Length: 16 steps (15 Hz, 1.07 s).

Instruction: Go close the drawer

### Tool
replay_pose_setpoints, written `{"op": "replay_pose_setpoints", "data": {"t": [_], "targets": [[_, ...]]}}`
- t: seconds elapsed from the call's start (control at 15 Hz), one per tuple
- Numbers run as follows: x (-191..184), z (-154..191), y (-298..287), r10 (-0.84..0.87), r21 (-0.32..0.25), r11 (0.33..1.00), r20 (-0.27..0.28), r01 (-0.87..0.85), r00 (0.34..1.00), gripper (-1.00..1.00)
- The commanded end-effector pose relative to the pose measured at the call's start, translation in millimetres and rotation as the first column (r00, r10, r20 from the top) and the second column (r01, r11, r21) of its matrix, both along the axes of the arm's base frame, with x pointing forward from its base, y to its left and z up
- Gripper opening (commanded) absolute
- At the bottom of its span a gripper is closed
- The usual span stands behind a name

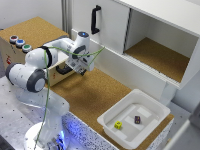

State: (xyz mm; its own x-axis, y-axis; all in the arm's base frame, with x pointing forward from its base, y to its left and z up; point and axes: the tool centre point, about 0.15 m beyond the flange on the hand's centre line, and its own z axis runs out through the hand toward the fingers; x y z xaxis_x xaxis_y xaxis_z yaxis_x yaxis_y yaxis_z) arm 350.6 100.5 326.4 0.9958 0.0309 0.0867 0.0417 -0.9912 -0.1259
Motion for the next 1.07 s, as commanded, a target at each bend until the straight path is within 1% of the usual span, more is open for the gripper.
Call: {"op": "replay_pose_setpoints", "data": {"t": [0.0,0.2,0.6,0.67,0.73,1.0], "targets": [[21,-10,44,0.06,-0.008,0.998,-0.013,-0.06,0.998,-1.0],[26,-10,67,0.094,-0.014,0.995,-0.016,-0.094,0.995,-1.0],[28,-7,108,0.13,-0.013,0.991,-0.002,-0.13,0.992,-1.0],[28,-8,119,0.132,0.003,0.991,-0.011,-0.132,0.991,-1.0],[28,-7,130,0.153,-0.006,0.988,-0.01,-0.153,0.988,-1.0],[31,-3,168,0.217,0.009,0.976,-0.001,-0.217,0.976,-1.0]]}}
